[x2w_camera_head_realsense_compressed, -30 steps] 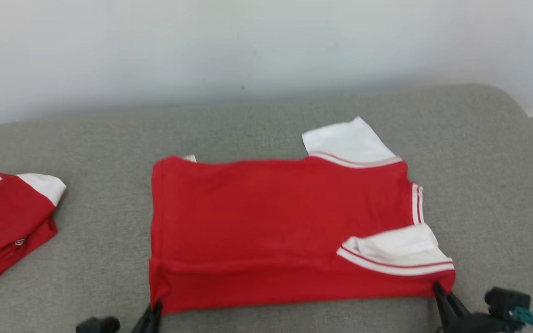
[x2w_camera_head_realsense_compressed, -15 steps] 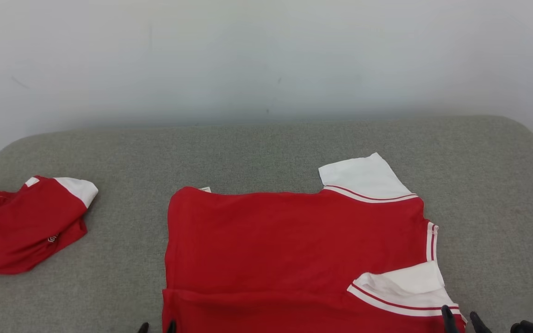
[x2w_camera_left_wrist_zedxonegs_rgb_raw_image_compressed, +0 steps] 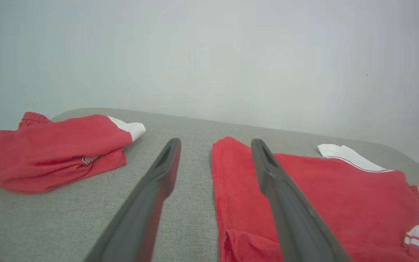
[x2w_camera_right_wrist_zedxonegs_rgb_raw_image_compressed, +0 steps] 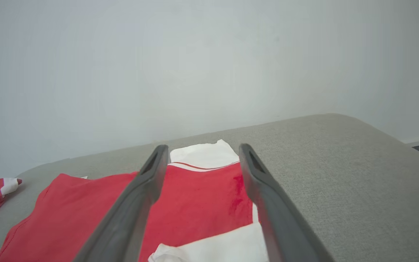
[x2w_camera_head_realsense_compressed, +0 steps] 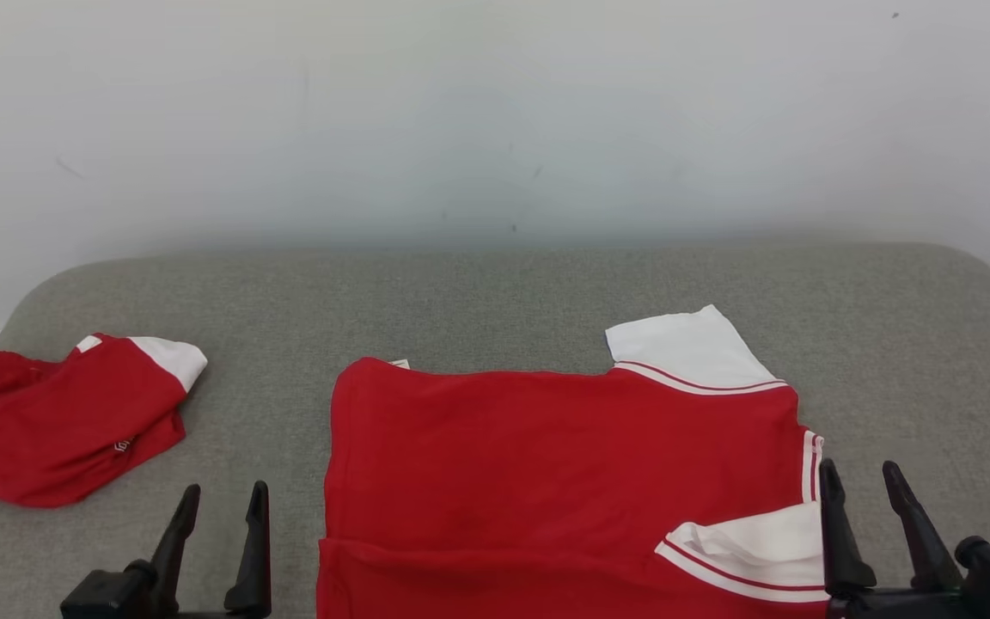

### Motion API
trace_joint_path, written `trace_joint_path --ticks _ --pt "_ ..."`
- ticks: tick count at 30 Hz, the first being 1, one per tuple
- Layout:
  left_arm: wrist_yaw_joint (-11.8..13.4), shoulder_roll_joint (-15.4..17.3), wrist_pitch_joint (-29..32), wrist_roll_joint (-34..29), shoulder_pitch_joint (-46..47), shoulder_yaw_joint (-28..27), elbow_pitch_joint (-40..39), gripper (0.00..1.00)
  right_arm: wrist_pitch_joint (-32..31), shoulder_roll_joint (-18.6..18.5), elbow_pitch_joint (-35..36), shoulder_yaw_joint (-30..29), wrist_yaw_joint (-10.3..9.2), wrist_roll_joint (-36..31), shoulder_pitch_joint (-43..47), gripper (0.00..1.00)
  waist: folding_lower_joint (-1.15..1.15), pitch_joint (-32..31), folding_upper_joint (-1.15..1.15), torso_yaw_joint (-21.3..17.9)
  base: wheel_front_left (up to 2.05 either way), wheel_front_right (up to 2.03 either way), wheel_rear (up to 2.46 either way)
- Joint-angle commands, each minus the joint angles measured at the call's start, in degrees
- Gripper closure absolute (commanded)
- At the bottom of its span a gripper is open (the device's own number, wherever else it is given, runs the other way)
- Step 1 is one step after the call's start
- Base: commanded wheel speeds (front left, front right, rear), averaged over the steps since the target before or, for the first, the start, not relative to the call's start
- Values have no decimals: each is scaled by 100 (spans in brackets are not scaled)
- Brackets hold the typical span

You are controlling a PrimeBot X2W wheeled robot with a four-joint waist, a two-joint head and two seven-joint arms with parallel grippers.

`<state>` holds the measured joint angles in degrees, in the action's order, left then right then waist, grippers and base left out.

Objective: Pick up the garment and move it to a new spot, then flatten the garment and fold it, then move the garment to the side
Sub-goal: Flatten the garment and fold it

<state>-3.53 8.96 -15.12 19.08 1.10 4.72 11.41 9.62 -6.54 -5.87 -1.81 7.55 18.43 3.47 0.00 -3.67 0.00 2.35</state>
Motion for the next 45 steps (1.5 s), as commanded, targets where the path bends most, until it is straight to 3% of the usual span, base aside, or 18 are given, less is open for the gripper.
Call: trace_joint_path --ticks 1,8,16,26,37,45 --pt "8 41 -4 -136 -18 -8 -90 0 47 66 120 32 -13 -134 59 0 0 -40 0 39 0 0 0" --pt "24 90 -4 -353 -335 -94 -325 0 185 217 587 147 -13 -565 478 0 0 -106 0 120 0 0 0" --pt "-83 106 -4 -384 -732 -309 -294 0 244 290 537 108 -13 -543 869 0 0 -108 0 160 0 0 0" --pt "-196 -5 -4 -418 -521 -349 -68 0 230 183 451 124 -13 -559 740 0 0 -86 0 154 0 0 0" --pt "-365 412 443 -138 1093 46 579 0 -232 -478 -101 147 -13 -346 -706 0 0 267 0 -21 0 0 0" --pt "-391 1055 1292 870 2904 846 1040 0 -979 -875 -980 266 -13 -342 -2676 0 0 1275 0 -151 0 0 0"
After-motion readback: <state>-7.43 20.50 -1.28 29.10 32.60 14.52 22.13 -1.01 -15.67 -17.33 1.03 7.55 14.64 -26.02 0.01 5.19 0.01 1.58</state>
